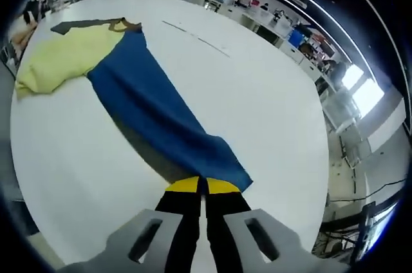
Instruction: Fold the garment on the visible template until the final outline fits inside the template.
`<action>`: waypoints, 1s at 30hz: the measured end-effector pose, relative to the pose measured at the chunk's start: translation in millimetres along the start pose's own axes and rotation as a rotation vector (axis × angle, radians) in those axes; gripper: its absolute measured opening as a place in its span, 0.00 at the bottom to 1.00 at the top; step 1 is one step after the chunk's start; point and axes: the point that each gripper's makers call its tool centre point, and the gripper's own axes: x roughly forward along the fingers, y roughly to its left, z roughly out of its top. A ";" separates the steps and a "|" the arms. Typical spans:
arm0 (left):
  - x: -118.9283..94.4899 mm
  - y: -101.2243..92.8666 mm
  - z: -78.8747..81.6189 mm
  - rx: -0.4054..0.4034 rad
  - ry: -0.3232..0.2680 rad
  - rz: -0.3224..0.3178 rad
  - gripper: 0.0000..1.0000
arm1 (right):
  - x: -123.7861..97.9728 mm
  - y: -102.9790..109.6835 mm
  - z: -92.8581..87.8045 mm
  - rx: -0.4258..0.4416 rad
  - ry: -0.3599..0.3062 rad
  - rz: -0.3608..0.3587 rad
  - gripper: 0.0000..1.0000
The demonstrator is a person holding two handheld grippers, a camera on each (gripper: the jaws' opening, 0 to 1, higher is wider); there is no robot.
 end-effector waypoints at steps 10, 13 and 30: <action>-0.6 -2.6 -0.4 -0.001 -0.010 -0.017 0.96 | -6.9 10.2 -9.6 -0.112 0.142 0.117 0.02; -3.8 0.1 -3.4 -0.005 -0.006 -0.009 0.96 | -0.5 15.3 -17.7 -0.106 0.158 0.128 0.02; -5.6 6.9 -11.6 -0.018 0.012 -0.008 0.96 | 4.0 29.6 -41.1 0.012 0.190 0.163 0.02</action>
